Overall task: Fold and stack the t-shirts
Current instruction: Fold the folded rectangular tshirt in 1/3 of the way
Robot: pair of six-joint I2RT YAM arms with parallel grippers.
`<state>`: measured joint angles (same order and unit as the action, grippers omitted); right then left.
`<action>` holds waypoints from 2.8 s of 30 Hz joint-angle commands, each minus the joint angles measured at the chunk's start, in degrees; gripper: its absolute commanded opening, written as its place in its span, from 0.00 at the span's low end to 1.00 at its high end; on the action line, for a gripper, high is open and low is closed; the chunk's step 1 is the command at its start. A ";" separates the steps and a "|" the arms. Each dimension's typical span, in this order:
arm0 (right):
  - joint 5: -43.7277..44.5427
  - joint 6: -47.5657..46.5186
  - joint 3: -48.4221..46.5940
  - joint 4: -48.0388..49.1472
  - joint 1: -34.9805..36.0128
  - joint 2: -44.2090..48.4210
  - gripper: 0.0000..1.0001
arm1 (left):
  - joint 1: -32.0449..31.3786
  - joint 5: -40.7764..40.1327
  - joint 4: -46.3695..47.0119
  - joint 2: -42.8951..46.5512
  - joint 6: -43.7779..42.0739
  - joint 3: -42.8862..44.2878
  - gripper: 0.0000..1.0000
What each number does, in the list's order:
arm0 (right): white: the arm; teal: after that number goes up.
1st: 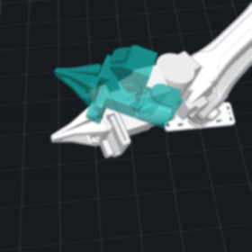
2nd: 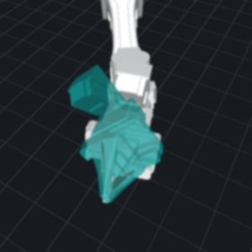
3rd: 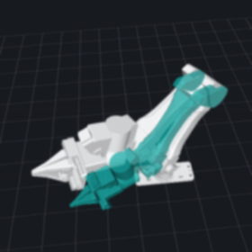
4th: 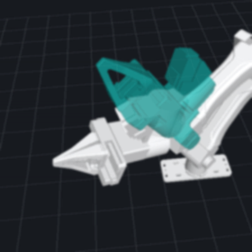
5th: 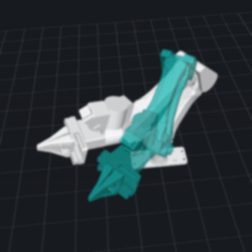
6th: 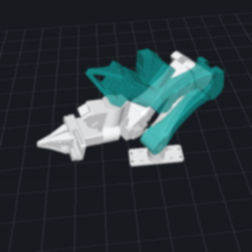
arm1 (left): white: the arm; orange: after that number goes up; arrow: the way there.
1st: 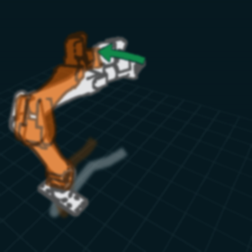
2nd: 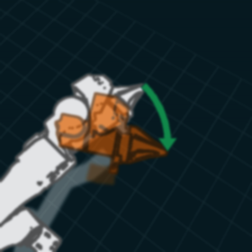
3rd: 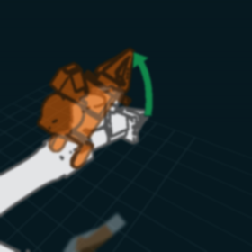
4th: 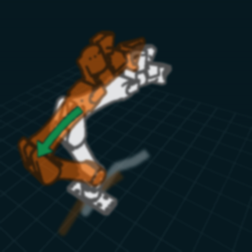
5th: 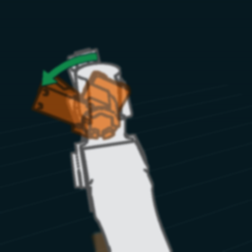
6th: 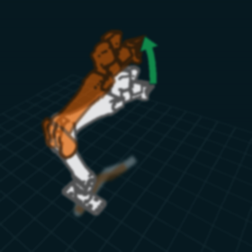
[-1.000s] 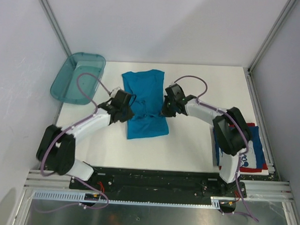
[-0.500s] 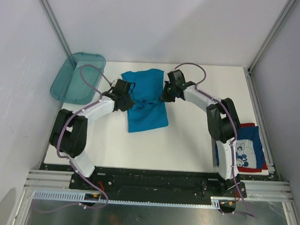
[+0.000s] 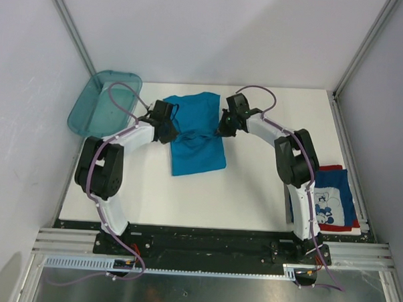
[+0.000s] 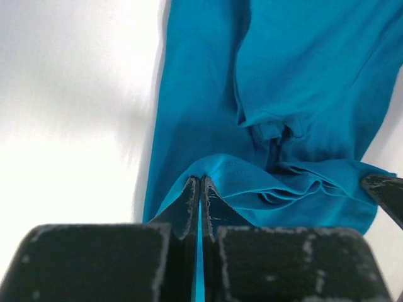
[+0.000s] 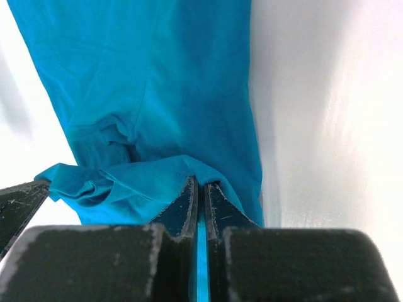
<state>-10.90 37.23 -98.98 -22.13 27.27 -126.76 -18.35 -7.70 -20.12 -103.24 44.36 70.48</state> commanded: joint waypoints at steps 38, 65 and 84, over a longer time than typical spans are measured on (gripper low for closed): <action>7.33 -6.88 -0.70 -0.28 2.59 5.38 0.22 | 0.36 14.17 1.47 1.96 -12.33 1.17 0.08; 5.13 -7.16 -21.54 -5.63 0.24 -14.30 0.08 | 7.01 16.57 0.43 -20.84 -13.56 18.54 0.00; 5.29 -5.81 2.64 -2.53 1.50 7.30 0.20 | 8.02 17.23 0.09 -21.06 -14.08 19.55 0.00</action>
<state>-5.43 30.44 -102.56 -26.61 27.81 -125.05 -10.98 9.76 -19.66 -123.37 32.36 87.99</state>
